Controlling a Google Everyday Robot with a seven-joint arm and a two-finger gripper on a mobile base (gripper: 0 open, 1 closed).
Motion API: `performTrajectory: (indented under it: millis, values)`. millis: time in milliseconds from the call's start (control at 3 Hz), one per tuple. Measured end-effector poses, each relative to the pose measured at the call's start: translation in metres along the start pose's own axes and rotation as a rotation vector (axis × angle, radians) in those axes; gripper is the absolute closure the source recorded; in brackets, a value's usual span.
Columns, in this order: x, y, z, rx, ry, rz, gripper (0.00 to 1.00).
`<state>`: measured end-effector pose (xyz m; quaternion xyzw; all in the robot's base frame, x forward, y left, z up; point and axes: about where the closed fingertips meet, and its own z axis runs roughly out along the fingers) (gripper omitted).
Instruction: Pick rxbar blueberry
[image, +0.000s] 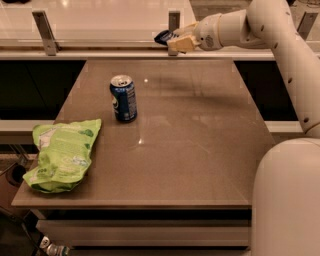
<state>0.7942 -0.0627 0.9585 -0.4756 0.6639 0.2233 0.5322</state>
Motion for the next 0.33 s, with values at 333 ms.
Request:
performTrajectory:
  millis: [333]
  values:
    - [-0.0203, 0.0083, -0.0085, -0.003, -0.020, -0.051, 1.00]
